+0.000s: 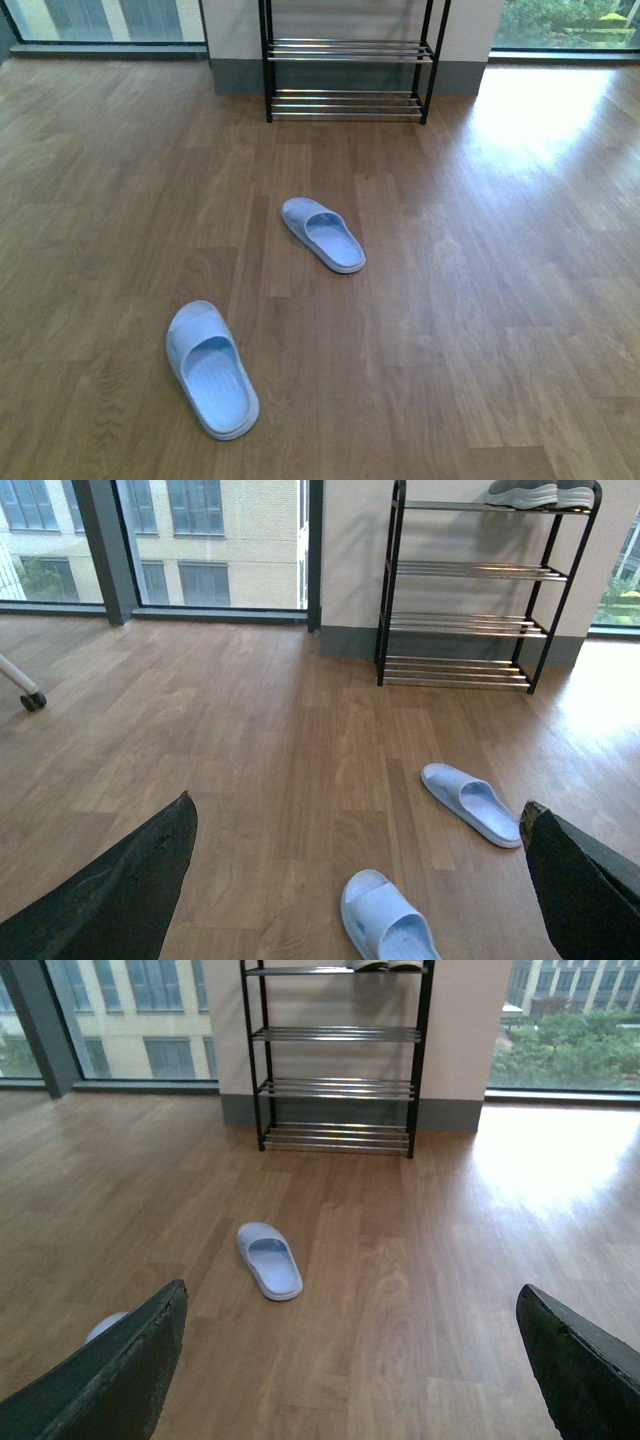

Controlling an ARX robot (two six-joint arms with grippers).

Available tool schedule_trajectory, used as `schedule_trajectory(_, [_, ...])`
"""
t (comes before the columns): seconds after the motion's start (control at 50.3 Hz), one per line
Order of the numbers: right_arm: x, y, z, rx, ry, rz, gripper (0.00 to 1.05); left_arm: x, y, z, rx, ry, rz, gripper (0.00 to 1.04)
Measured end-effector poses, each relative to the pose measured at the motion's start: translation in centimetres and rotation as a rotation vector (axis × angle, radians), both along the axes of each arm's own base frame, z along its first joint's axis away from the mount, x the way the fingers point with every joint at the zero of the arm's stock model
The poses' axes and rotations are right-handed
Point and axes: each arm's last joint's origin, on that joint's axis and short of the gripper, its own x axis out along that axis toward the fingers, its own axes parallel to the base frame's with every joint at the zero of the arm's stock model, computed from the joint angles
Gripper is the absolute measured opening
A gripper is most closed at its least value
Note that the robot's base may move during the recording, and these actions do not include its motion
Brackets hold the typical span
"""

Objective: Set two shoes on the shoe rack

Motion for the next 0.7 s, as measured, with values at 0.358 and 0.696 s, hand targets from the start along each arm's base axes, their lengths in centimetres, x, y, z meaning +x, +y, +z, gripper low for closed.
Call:
schedule_trajectory(0.358, [-0.01, -0.01, 0.01, 0.0, -0.001, -0.004, 0.95, 0.0, -0.01, 0.0, 0.0, 0.0, -0.003, 0.95])
schedule_trajectory(0.696, [0.01, -0.01, -0.01, 0.0, 0.001, -0.003, 0.95, 0.06, 0.0, -0.13, -0.025, 0.029, 0.03, 0.95])
